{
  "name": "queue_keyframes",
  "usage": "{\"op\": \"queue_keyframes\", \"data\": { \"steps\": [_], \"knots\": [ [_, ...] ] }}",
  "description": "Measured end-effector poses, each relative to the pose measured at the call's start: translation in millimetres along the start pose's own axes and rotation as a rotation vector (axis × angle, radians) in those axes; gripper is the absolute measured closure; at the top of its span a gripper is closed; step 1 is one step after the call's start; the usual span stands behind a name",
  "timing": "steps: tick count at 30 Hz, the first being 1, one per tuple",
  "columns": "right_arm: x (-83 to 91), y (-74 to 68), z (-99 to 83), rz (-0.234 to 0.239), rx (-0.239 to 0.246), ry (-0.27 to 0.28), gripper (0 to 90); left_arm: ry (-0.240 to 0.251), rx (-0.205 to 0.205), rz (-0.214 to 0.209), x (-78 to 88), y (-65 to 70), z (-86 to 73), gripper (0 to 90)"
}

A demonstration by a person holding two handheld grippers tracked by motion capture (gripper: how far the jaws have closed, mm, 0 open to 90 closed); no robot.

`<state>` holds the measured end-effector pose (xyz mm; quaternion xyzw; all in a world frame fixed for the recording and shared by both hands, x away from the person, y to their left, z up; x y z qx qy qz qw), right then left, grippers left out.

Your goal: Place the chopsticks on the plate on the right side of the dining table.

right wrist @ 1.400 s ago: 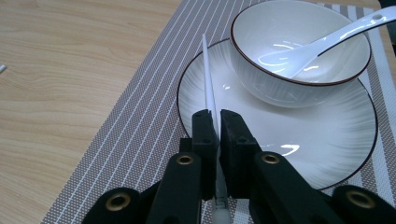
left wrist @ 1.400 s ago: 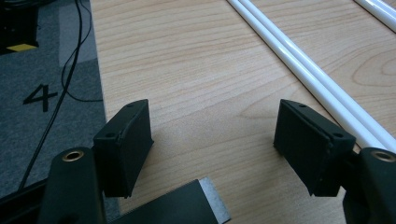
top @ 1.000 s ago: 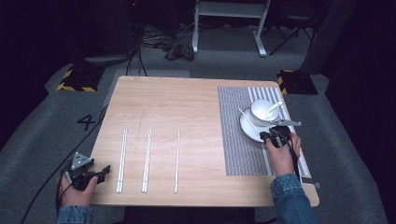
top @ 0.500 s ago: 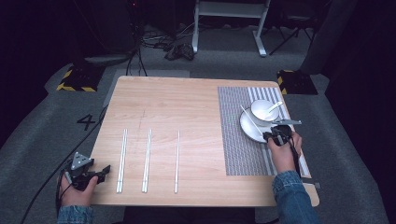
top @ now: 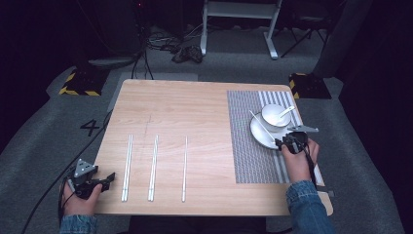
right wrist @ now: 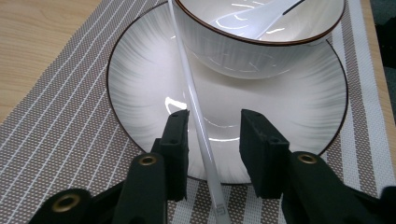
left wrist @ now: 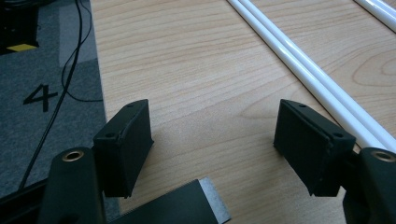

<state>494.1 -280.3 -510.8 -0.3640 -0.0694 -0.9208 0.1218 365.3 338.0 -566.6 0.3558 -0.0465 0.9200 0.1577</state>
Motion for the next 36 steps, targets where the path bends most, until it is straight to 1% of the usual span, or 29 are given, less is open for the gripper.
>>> {"op": "queue_keyframes", "data": {
  "steps": [2, 3, 4, 6, 7, 8, 9, 10, 12, 13, 14, 16, 17, 18, 19, 20, 27, 31, 32, 34, 35, 36],
  "knots": [
    [2.4, 0.6, -1.2, 0.000, -0.006, 0.008, 60.3, 0.000, 0.000, 0.000, 0.0, 0.0, 0.0, 27.4],
    [8.3, 1.9, -4.9, 0.004, -0.027, 0.021, 58.5, 0.001, 0.000, 0.000, 0.0, 0.0, 0.0, 27.4],
    [11.2, 2.6, -7.3, 0.007, -0.035, 0.026, 57.9, 0.001, 0.000, 0.000, 0.0, 0.0, 0.0, 27.4],
    [13.9, 3.3, -10.3, 0.008, -0.037, 0.028, 57.3, 0.000, 0.000, 0.000, 0.0, 0.0, 0.0, 27.4],
    [19.3, 4.5, -17.2, 0.009, -0.043, 0.027, 55.9, 0.000, 0.000, 0.000, 0.0, 0.1, 0.0, 27.4],
    [21.5, 4.8, -21.4, 0.010, -0.046, 0.022, 55.6, 0.000, 0.000, 0.000, 0.0, 0.0, 0.0, 27.4],
    [21.5, 4.8, -21.4, 0.010, -0.046, 0.022, 55.6, 0.000, 0.000, 0.000, 0.0, 0.0, 0.0, 27.4],
    [24.8, 5.5, -30.3, 0.011, -0.044, 0.009, 55.4, 0.001, 0.001, 0.000, 0.0, 0.1, -0.1, 27.4],
    [27.3, 7.2, -37.6, 0.009, -0.045, 0.002, 55.5, 0.002, 0.003, 0.001, 0.1, 0.2, -0.2, 27.4],
    [27.3, 7.2, -37.6, 0.009, -0.045, 0.002, 55.5, 0.002, 0.003, 0.001, 0.1, 0.2, -0.2, 27.4],
    [28.7, 9.0, -43.5, 0.010, -0.055, -0.003, 55.9, 0.002, 0.003, 0.001, 0.1, 0.2, -0.2, 27.4],
    [28.6, 11.1, -49.1, 0.007, -0.062, -0.015, 56.5, 0.002, 0.003, 0.000, 0.1, 0.2, -0.2, 27.4],
    [28.6, 11.1, -49.1, 0.007, -0.062, -0.015, 56.5, 0.002, 0.003, 0.000, 0.1, 0.2, -0.2, 27.4],
    [27.4, 13.5, -55.1, 0.006, -0.069, -0.037, 59.0, 0.002, 0.003, 0.000, 0.1, 0.2, -0.2, 27.4],
    [27.4, 13.5, -55.1, 0.006, -0.069, -0.037, 59.0, 0.002, 0.003, 0.000, 0.1, 0.2, -0.2, 27.4],
    [26.9, 15.7, -58.2, 0.004, -0.074, -0.048, 60.4, 0.002, 0.002, 0.000, 0.1, 0.2, -0.2, 27.4],
    [24.8, 27.4, -62.4, -0.015, -0.093, -0.071, 62.3, 0.002, 0.003, 0.000, 0.1, 0.2, -0.2, 27.4],
    [22.0, 36.4, -62.0, -0.023, -0.117, -0.069, 62.1, 0.002, 0.003, 0.000, 0.1, 0.2, -0.2, 27.4],
    [22.0, 36.4, -62.0, -0.023, -0.117, -0.069, 62.1, 0.002, 0.003, 0.000, 0.1, 0.2, -0.2, 27.4],
    [19.5, 44.6, -59.9, -0.033, -0.130, -0.069, 62.3, 0.002, 0.003, 0.000, 0.1, 0.2, -0.2, 27.4],
    [19.5, 44.6, -59.9, -0.033, -0.130, -0.069, 62.3, 0.002, 0.003, 0.000, 0.1, 0.2, -0.2, 27.4],
    [18.0, 47.8, -57.6, -0.020, -0.151, -0.061, 63.4, 0.002, 0.003, 0.000, 0.1, 0.2, -0.2, 27.4]
  ]
}}
Point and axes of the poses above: each handheld gripper's, and its own axes: x roughly backward along the jaws, z roughly out of its top, y roughly to its right, the point moved 9 cm from there along -x, roughly forward along the jaws, and after that the axes turned 1 degree about -z, right-handed, at the moved point
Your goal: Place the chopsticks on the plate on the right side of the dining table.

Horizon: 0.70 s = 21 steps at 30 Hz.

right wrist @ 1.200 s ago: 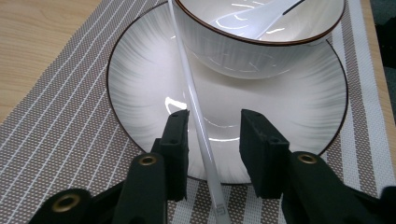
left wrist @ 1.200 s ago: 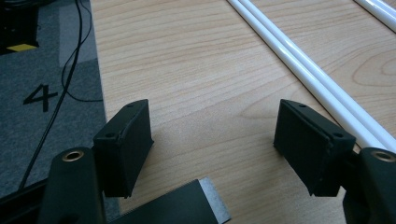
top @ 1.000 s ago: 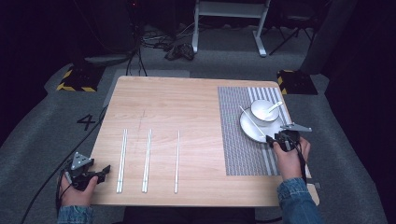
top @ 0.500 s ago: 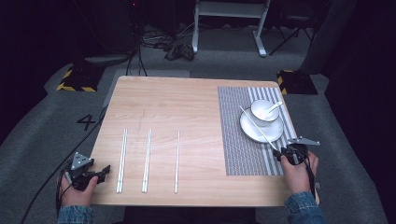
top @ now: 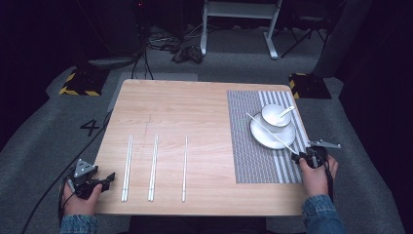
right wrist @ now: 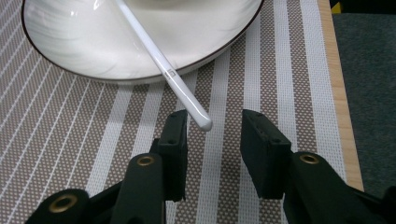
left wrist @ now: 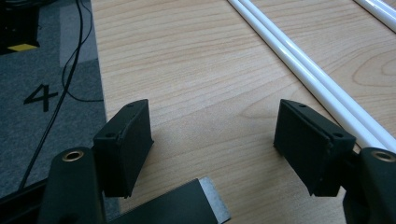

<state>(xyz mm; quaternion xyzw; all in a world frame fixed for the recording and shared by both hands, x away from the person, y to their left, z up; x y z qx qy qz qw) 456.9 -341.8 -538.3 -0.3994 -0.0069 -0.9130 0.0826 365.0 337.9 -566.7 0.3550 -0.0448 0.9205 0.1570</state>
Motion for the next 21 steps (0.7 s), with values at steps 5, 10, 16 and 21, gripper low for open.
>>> {"op": "queue_keyframes", "data": {
  "steps": [5, 10, 16, 21],
  "knots": [
    [-2.7, 9.6, 7.0, -0.024, -0.002, 0.007, 64.7, 0.000, 0.000, 0.000, 0.0, 0.0, 0.0, 27.4],
    [-5.8, 18.7, 15.0, -0.038, -0.006, 0.016, 66.3, 0.000, -0.004, 0.002, 0.1, -0.4, 0.0, 27.4],
    [-11.5, 29.0, 23.0, -0.060, -0.013, 0.011, 67.8, 0.000, -0.004, 0.001, 0.1, -0.3, 0.0, 27.4],
    [-15.4, 35.0, 31.4, -0.076, 0.005, 0.018, 67.8, 0.000, -0.004, 0.002, 0.1, -0.5, 0.0, 27.4]
  ]
}}
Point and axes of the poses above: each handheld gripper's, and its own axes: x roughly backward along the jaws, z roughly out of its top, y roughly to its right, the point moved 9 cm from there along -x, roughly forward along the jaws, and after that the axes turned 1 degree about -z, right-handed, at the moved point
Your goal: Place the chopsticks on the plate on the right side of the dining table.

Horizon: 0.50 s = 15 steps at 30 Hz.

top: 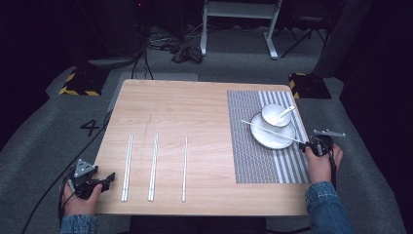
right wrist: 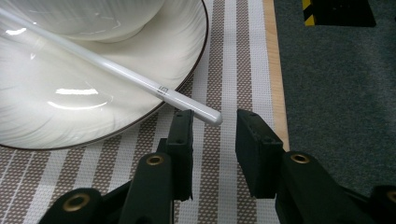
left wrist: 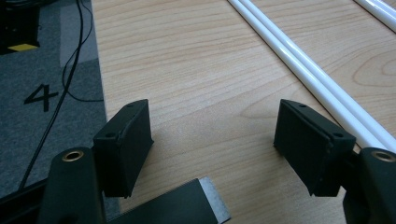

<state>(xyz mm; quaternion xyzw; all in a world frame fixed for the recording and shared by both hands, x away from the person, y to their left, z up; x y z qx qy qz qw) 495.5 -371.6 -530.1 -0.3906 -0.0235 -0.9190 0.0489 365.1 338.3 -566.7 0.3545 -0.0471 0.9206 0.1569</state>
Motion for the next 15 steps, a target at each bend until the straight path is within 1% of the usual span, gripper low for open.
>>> {"op": "queue_keyframes", "data": {
  "steps": [3, 6, 9, 13, 15],
  "knots": [
    [-5.3, 4.6, 5.1, -0.009, -0.004, -0.010, 68.4, 0.000, 0.000, 0.000, 0.0, 0.0, 0.0, 27.4],
    [-9.8, 6.9, 8.9, -0.024, 0.005, -0.015, 69.0, -0.001, 0.001, -0.001, 0.0, 0.1, -0.1, 27.3],
    [-12.7, 7.7, 11.1, -0.031, 0.003, -0.015, 69.0, 0.000, 0.003, -0.001, 0.0, 0.3, -0.1, 27.4],
    [-18.9, 9.1, 15.0, -0.053, 0.002, -0.022, 68.4, -0.001, 0.001, -0.001, 0.0, 0.1, -0.1, 27.4],
    [-20.0, 9.4, 15.7, -0.055, 0.003, -0.022, 68.1, 0.000, 0.001, -0.001, 0.0, 0.2, -0.1, 27.4]
  ]
}}
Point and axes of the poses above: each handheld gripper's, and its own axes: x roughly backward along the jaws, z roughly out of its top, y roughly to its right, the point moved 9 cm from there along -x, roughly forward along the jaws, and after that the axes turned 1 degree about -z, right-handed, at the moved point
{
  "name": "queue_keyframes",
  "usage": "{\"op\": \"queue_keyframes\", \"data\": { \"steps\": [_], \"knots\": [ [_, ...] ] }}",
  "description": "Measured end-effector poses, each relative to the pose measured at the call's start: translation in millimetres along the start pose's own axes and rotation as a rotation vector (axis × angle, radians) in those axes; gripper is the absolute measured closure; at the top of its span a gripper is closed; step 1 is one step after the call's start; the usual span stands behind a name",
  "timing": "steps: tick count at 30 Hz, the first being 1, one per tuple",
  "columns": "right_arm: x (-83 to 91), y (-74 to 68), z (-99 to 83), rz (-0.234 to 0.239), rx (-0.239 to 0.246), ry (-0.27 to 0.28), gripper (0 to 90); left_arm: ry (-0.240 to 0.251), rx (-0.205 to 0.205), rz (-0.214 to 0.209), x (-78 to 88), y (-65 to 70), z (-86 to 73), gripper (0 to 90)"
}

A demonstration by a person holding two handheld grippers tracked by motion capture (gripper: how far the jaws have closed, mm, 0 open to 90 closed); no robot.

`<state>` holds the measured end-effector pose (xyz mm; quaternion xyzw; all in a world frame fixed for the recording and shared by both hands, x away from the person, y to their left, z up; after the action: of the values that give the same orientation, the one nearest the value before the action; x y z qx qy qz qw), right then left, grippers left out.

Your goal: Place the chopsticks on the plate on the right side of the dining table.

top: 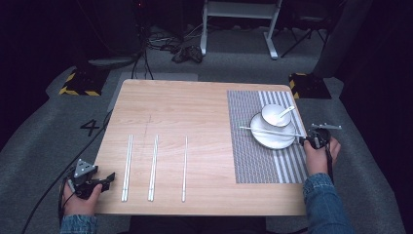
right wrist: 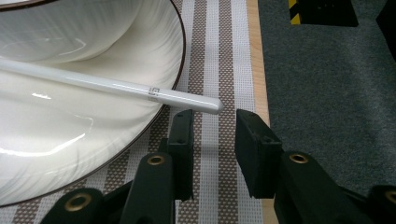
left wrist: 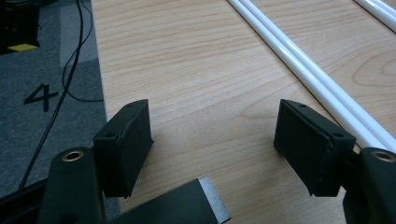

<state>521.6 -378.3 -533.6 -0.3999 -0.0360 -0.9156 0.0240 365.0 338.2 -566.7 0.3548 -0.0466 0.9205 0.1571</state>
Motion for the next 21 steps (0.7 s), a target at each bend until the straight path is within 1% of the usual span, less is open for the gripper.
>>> {"op": "queue_keyframes", "data": {
  "steps": [3, 5, 10, 12, 14, 16, 18, 20, 21],
  "knots": [
    [-3.4, 1.9, 1.1, -0.014, -0.004, -0.011, 67.6, 0.001, 0.000, 0.001, -0.1, -0.1, 0.1, 27.4],
    [-5.7, 3.0, 2.5, -0.017, -0.006, -0.005, 67.7, 0.000, -0.001, 0.001, 0.0, -0.1, 0.0, 27.4],
    [-10.3, 6.6, 2.2, -0.025, -0.007, -0.009, 66.8, 0.000, -0.001, 0.001, 0.0, -0.1, 0.1, 27.4],
    [-11.1, 12.1, 4.7, -0.039, -0.005, -0.009, 64.6, 0.002, 0.000, 0.002, 0.0, -0.2, 0.0, 27.4],
    [-10.8, 13.6, 6.0, -0.041, -0.009, -0.008, 64.4, 0.001, 0.000, 0.002, 0.1, -0.2, -0.1, 27.4],
    [-9.1, 14.9, 8.8, -0.046, 0.003, -0.003, 63.8, 0.002, 0.002, 0.002, 0.1, -0.1, -0.1, 27.4],
    [-8.0, 13.6, 8.2, -0.045, 0.012, -0.006, 62.9, 0.002, 0.003, 0.002, 0.1, 0.0, -0.1, 27.4],
    [-7.2, 13.1, 7.5, -0.045, 0.011, -0.007, 62.5, 0.001, 0.000, 0.002, 0.1, -0.2, -0.1, 27.4],
    [-3.8, 11.5, 4.9, -0.038, 0.013, -0.004, 62.3, 0.001, 0.000, 0.002, 0.1, -0.2, -0.1, 27.4]
  ]
}}
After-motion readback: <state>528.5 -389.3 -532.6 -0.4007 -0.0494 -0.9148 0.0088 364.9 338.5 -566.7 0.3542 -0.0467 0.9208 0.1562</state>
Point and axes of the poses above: each handheld gripper's, and its own axes: x roughly backward along the jaws, z roughly out of its top, y roughly to its right, the point moved 9 cm from there along -x, roughly forward along the jaws, and after that the axes turned 1 degree about -z, right-handed, at the moved point
